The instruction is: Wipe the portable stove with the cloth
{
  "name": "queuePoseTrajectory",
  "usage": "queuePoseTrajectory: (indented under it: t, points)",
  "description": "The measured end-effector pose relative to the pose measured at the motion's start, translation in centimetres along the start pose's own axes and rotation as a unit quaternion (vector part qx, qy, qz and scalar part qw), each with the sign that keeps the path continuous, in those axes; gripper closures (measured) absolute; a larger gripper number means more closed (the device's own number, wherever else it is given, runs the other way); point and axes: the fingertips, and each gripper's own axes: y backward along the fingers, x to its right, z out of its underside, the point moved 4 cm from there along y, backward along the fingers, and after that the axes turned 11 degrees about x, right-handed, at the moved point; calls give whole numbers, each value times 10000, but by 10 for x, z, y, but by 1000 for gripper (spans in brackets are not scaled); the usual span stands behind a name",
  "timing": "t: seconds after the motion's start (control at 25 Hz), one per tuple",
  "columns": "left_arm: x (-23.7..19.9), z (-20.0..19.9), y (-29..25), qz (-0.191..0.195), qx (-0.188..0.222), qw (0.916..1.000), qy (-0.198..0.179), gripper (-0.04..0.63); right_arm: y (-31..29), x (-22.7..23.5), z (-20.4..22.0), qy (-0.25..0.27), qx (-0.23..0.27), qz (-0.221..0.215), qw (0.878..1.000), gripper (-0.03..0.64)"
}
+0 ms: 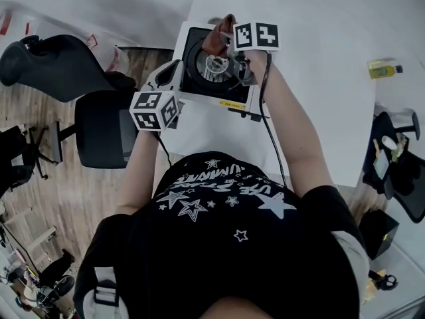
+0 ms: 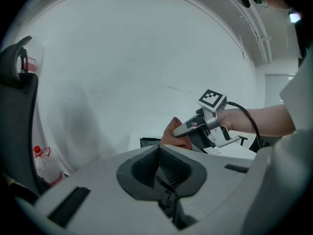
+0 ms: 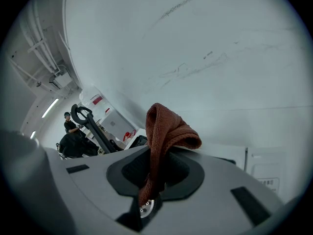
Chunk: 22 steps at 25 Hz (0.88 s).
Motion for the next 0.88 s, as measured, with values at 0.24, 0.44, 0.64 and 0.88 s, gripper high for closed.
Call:
queuePoseTrajectory:
  t: [0.24, 0.44, 0.64, 0.88]
  points:
    - [3, -5, -7, 143, 36, 9999, 12, 586, 18, 16, 0, 42, 77, 189, 9998, 561]
    - [4, -8, -9, 218, 47, 9998, -5, 587, 32, 28, 5, -98, 149, 296, 9994, 561]
    - [7, -12, -9, 286, 38, 9996, -71, 586, 46, 38, 7, -121, 227, 386, 9989, 561]
    - [9, -13, -10, 326, 47, 9994, -70, 586, 61, 54, 12, -180, 254, 473, 9984, 561]
